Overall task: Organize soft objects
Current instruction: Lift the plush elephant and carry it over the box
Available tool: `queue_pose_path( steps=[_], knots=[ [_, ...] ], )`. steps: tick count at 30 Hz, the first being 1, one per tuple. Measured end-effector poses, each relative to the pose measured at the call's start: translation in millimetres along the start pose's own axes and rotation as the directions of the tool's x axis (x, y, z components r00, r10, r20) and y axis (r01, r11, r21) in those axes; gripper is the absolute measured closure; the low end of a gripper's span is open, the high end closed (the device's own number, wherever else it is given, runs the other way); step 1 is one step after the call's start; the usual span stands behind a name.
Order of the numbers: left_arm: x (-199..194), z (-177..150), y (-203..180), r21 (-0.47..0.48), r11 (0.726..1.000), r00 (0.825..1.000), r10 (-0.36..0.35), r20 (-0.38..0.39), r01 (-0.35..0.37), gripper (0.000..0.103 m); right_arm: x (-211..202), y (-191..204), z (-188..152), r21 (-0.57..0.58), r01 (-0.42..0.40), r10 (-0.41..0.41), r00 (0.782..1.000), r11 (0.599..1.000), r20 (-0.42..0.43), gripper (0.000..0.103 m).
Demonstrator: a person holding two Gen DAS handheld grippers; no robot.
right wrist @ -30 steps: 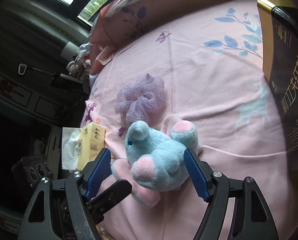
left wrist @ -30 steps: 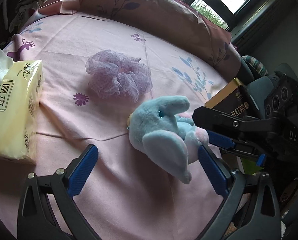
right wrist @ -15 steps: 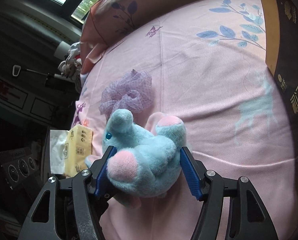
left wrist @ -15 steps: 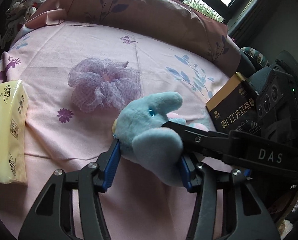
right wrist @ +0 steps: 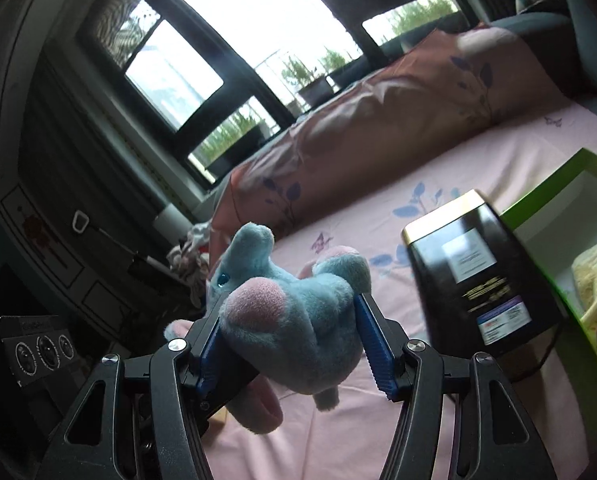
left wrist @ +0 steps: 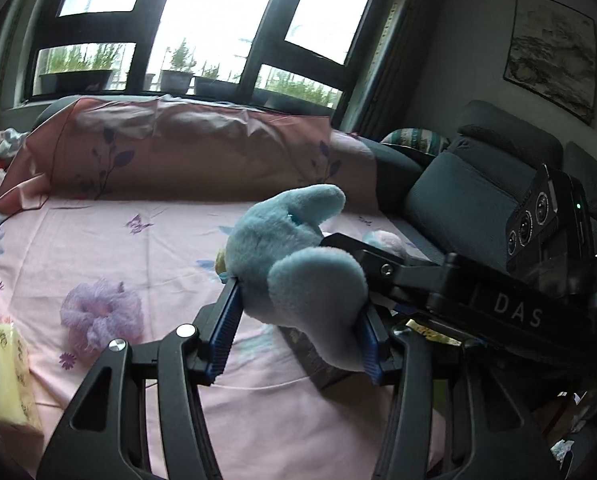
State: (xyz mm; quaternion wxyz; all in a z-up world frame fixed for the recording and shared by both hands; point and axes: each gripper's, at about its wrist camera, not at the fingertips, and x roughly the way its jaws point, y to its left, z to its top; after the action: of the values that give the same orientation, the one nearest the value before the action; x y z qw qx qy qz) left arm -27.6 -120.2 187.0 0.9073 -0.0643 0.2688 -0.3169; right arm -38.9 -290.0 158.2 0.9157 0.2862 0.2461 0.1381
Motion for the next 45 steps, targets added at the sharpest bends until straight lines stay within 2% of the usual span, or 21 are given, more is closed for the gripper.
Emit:
queue_pose_path(
  steps=[4,7,12,15,20,25,29,33,37,39,42,45],
  knots=[
    [31.6,11.9,-55.1,0.121,0.989,0.997,-0.078,-0.029,0.081,0.053,-42.8,-43.5,14.6,0.078,0.037,-0.047,0.991,0.996,0.128,0.041],
    [61.4,20.3,-89.9,0.167,0.971,0.984,-0.156,-0.091,0.17,0.053,-68.9,-75.3,21.4,0.137,0.071,-0.104,0.963,0.988,0.248,0.041],
    [103.9,26.6,-137.6,0.263,0.937,0.968,-0.195,-0.157,0.231,0.053,-91.0,-124.3,29.9,0.272,0.073,-0.163,0.932,0.96,0.324,0.041],
    [128.9,27.6,-156.5,0.277,0.921,0.953,-0.219,-0.211,0.273,0.053,-100.3,-145.7,28.8,0.352,0.081,-0.214,0.909,0.932,0.358,0.041],
    [160.4,21.4,-171.8,0.286,0.905,0.93,-0.233,-0.286,0.315,0.054,-103.8,-173.4,20.2,0.474,0.098,-0.294,0.885,0.875,0.36,0.041],
    [184.4,14.1,-172.1,0.266,0.915,0.916,-0.205,-0.344,0.305,0.054,-97.8,-189.0,19.9,0.512,0.117,-0.315,0.893,0.851,0.32,0.041],
    [195.8,12.3,-171.1,0.244,0.92,0.905,-0.204,-0.373,0.308,0.055,-95.8,-193.1,21.8,0.523,0.15,-0.351,0.884,0.839,0.309,0.041],
    [203.9,7.3,-173.7,0.244,0.922,0.899,-0.187,-0.396,0.3,0.055,-93.0,-203.9,18.0,0.554,0.147,-0.354,0.89,0.82,0.288,0.041],
    [215.3,4.0,-177.2,0.233,0.924,0.88,-0.177,-0.441,0.302,0.055,-92.9,-212.4,14.1,0.58,0.163,-0.375,0.887,0.799,0.268,0.041],
    [219.5,1.6,-179.2,0.235,0.927,0.874,-0.158,-0.46,0.292,0.055,-92.4,-216.5,12.0,0.594,0.169,-0.382,0.889,0.787,0.253,0.041],
    [222.8,-2.6,-180.1,0.248,0.929,0.873,-0.133,-0.468,0.275,0.055,-91.1,-222.6,9.2,0.615,0.162,-0.38,0.893,0.772,0.241,0.041],
    [228.6,-8.0,-180.8,0.26,0.933,0.865,-0.093,-0.493,0.248,0.055,-90.0,-226.3,8.0,0.63,0.198,-0.407,0.89,0.751,0.205,0.041]
  ],
)
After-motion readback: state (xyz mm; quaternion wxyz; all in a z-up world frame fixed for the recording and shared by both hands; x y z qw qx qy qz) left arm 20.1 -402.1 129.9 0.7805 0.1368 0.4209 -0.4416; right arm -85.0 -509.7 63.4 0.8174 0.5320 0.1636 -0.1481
